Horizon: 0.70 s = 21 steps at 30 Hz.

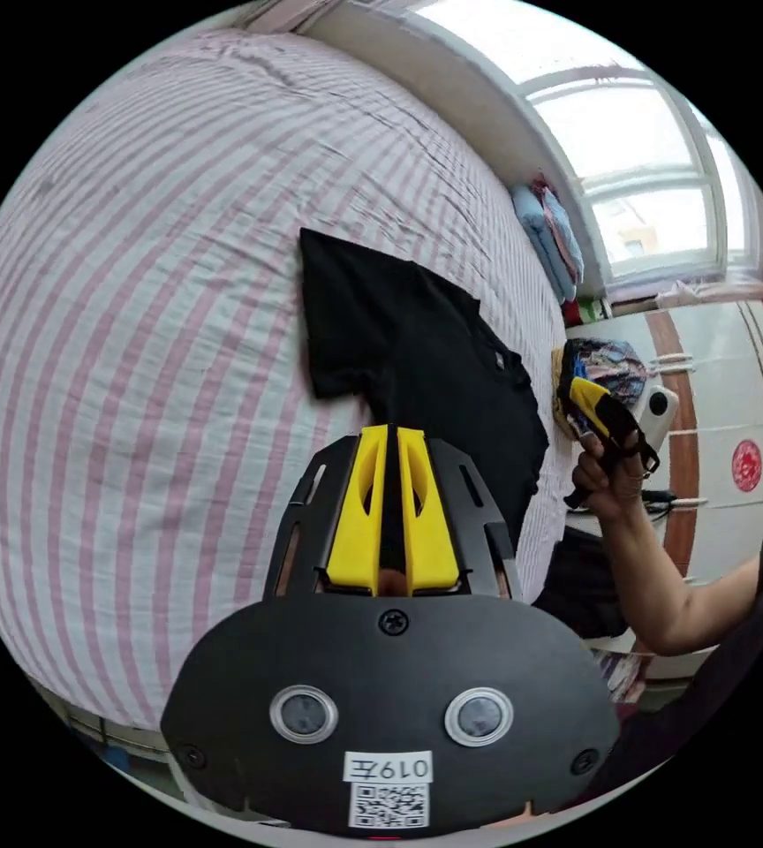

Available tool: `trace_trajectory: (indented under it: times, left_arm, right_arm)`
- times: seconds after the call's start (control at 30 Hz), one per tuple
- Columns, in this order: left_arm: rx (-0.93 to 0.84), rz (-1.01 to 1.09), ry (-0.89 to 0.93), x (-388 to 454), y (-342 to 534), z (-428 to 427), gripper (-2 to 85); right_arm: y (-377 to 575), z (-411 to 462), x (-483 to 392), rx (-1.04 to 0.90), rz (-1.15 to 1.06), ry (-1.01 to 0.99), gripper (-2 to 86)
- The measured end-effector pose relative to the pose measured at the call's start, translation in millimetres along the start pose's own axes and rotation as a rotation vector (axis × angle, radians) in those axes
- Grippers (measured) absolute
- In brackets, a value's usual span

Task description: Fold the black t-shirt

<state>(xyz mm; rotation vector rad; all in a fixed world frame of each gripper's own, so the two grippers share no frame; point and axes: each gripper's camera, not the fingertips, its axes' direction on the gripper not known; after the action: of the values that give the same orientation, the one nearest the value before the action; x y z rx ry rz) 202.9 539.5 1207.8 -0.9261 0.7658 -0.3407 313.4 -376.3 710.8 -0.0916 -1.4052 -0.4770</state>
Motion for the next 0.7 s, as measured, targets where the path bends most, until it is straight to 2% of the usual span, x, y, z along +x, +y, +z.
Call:
trace_trajectory:
  times: [0.07, 0.17, 0.23, 0.4, 0.47, 0.57, 0.7]
  left_arm:
    - [0.035, -0.089, 0.106, -25, 13, 9, 1.2]
    - [0.072, -0.051, 0.073, -33, 26, 19, 0.9]
    - [0.066, -0.004, 0.036, -33, 31, 27, 0.8]
    - [0.001, 0.131, -0.179, -23, 51, 58, 0.6]
    - [0.003, 0.114, -0.156, -31, 61, 72, 0.5]
    - [0.017, 0.062, -0.178, -43, 68, 86, 0.6]
    - [0.069, -0.087, -0.082, -74, 79, 97, 0.7]
  right_arm:
    - [-29, 2, -12, -0.029, -0.045, -0.017, 5.6]
    - [-83, 6, -45, -0.106, -0.213, 0.043, 2.4]
    - [-122, 15, -74, -0.187, -0.369, 0.220, 0.2]
    - [-188, 47, -113, -0.391, -0.533, 0.521, -0.5]
    - [-206, 61, -125, -0.432, -0.580, 0.507, -0.4]
    - [-238, 79, -139, -0.399, -0.561, 0.327, 0.7]
    - [-284, 125, -150, -0.567, -0.548, 0.215, 4.5]
